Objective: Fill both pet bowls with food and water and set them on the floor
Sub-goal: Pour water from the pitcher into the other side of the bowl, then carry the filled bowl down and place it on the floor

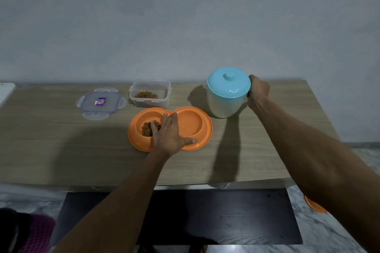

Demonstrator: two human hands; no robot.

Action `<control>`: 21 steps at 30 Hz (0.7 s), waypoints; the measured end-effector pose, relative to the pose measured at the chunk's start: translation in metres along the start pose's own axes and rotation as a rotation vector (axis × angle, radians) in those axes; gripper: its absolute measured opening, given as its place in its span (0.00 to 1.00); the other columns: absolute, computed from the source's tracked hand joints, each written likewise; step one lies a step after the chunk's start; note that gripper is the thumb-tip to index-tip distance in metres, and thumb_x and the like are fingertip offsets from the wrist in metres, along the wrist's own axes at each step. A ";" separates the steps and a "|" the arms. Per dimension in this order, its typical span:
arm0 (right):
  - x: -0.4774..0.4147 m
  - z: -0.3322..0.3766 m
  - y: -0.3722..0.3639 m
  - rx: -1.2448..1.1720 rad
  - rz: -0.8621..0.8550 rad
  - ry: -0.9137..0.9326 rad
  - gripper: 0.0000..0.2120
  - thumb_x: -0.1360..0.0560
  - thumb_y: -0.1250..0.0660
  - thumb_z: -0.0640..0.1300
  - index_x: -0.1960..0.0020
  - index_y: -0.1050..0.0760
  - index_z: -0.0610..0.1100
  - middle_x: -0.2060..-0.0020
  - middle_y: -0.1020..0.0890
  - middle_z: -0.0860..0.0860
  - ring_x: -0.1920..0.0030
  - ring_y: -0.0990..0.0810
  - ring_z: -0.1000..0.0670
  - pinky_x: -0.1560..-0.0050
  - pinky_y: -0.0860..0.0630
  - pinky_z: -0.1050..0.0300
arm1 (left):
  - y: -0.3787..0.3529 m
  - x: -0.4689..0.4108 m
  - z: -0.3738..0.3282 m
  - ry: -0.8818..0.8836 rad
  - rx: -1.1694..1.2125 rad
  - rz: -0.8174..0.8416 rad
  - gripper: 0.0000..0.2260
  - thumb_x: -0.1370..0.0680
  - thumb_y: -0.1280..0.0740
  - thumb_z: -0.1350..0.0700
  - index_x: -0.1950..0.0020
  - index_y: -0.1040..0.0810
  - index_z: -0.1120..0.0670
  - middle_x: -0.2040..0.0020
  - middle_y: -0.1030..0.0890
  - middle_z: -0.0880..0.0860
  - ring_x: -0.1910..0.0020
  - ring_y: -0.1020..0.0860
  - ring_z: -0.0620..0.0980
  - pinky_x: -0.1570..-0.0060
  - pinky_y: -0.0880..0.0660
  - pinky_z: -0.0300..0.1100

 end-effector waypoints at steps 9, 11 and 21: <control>0.017 -0.003 0.028 0.072 -0.127 0.026 0.19 0.27 0.41 0.57 0.60 0.23 0.42 0.58 0.19 0.45 0.55 0.20 0.43 0.49 0.24 0.48 | 0.006 0.005 -0.003 -0.035 -0.012 -0.051 0.54 0.33 0.33 0.29 0.20 0.53 0.56 0.19 0.48 0.54 0.20 0.55 0.55 0.27 0.57 0.68; 0.027 -0.014 0.037 0.124 -0.179 0.018 0.20 0.24 0.45 0.53 0.48 0.22 0.39 0.49 0.19 0.41 0.49 0.20 0.39 0.46 0.22 0.47 | 0.013 0.009 0.003 -0.021 0.011 -0.120 0.53 0.32 0.37 0.26 0.20 0.53 0.56 0.19 0.48 0.55 0.20 0.53 0.55 0.28 0.55 0.68; 0.124 -0.098 0.003 0.439 -0.051 -0.104 0.35 0.29 0.37 0.62 0.33 0.28 0.37 0.35 0.25 0.38 0.38 0.25 0.36 0.38 0.26 0.46 | 0.034 0.006 0.112 0.538 0.452 -0.230 0.39 0.27 0.40 0.33 0.28 0.35 0.61 0.29 0.30 0.62 0.31 0.31 0.62 0.35 0.30 0.58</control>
Point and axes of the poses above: each hand's wrist, its own x-axis away from the middle knuckle, its own y-axis out of the back of the hand, z = x × y, the point moved 5 cm from there along -x, towards the middle knuckle
